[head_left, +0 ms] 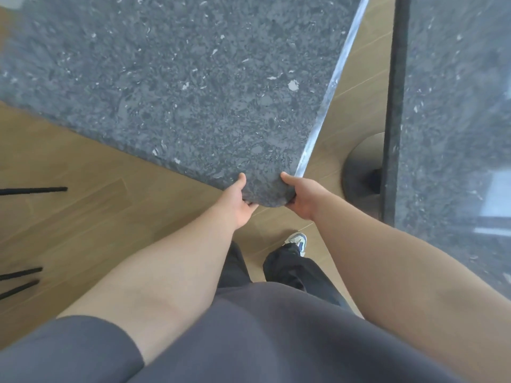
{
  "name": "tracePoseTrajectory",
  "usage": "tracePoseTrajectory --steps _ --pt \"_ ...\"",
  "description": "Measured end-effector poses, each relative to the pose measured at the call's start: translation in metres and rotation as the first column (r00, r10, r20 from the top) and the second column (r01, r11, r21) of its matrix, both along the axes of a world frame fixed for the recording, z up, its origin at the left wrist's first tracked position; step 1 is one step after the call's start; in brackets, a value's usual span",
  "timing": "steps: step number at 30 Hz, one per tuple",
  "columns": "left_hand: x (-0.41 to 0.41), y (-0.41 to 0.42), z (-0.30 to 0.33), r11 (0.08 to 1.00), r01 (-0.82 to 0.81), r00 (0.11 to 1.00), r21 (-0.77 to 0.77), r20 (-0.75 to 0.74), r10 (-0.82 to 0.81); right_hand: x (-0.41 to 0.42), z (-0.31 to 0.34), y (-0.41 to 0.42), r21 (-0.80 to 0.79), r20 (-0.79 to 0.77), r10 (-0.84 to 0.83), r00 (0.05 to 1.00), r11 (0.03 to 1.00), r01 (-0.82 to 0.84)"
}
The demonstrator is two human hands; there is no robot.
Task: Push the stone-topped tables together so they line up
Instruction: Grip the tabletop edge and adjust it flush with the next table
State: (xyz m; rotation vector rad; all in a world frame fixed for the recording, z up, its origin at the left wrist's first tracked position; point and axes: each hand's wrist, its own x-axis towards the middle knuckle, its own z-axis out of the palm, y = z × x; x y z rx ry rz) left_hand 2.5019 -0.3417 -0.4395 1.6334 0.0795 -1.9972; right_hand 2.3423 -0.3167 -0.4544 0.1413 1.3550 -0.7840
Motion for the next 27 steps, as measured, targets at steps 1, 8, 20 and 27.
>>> tracePoseTrajectory --steps 1,8,20,27 --pt "0.006 -0.002 0.000 1.000 0.015 1.000 0.022 -0.012 -0.015 0.003 -0.001 0.002 -0.003 -0.011 -0.038 0.999 0.999 0.038" --pt "0.059 -0.026 -0.011 0.997 -0.009 0.998 0.075 -0.058 0.013 0.041 -0.004 0.027 0.040 0.001 -0.452 0.892 0.891 0.452" --pt "0.096 -0.072 -0.014 0.998 -0.067 0.998 0.022 -0.019 0.067 0.123 0.013 -0.011 0.224 0.156 -0.883 0.442 0.468 0.855" --pt "0.094 -0.075 -0.013 0.997 -0.055 0.998 0.047 0.021 0.054 0.121 0.010 -0.011 0.224 0.097 -0.871 0.482 0.491 0.842"
